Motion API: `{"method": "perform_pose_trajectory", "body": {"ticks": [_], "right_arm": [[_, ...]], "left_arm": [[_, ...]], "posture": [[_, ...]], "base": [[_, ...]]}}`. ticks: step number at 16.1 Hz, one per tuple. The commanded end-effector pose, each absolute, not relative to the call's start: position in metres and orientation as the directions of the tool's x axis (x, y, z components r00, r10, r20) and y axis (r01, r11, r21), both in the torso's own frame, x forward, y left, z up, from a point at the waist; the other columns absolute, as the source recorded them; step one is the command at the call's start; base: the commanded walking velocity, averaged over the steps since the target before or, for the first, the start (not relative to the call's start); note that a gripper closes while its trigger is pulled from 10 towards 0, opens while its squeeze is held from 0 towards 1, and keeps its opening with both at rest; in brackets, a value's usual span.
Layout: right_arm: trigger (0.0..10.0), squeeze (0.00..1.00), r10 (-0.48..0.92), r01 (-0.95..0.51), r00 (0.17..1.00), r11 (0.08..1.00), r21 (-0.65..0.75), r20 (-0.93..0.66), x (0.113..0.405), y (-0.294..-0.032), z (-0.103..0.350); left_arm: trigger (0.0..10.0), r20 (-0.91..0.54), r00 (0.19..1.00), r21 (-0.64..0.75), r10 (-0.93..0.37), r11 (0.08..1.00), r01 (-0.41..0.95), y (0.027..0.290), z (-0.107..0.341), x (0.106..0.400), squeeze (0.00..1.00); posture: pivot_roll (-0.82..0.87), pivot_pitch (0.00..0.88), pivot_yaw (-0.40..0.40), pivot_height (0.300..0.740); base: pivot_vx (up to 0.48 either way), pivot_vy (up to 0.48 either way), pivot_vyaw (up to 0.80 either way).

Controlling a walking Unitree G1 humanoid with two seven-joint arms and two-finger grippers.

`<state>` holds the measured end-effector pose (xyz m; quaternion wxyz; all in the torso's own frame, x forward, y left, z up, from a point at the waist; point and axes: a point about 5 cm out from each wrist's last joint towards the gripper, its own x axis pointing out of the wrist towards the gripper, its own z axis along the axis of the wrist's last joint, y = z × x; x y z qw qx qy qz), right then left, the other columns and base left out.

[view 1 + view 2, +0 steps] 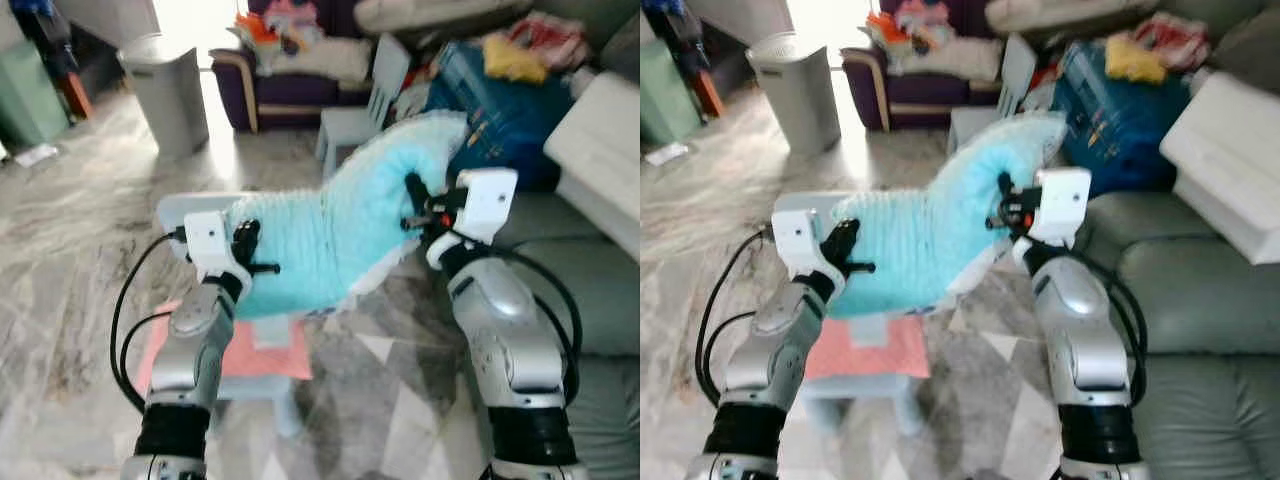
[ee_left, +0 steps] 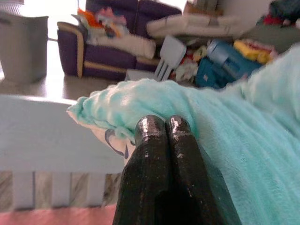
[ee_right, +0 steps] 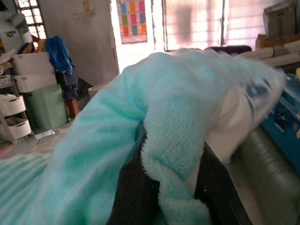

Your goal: Move the pillow to the sofa

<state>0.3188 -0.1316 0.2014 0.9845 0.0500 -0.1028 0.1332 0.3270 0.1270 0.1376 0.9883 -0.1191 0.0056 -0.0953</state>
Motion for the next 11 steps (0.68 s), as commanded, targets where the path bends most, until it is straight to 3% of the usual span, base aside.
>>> {"method": "perform_pose_trajectory", "body": {"ticks": [1,11], "right_arm": [[10.0,0.00,0.262,-0.285,0.934,0.956,0.064,0.244,0.3180,-0.1301,0.2082],[10.0,0.00,0.263,-0.286,0.935,0.956,0.067,0.236,0.3191,-0.1328,0.2063]], "left_arm": [[10.0,0.019,0.978,-0.240,-0.207,0.949,0.205,0.1232,0.1400,0.3279,0.00],[10.0,0.026,0.983,-0.301,-0.184,0.936,0.184,0.1319,0.1419,0.3307,0.00]], "posture": [[-0.21,0.000,0.019,0.740],[-0.21,0.000,0.025,0.740]], "base": [[-0.266,-0.270,0.00],[-0.027,-0.027,0.00]]}}
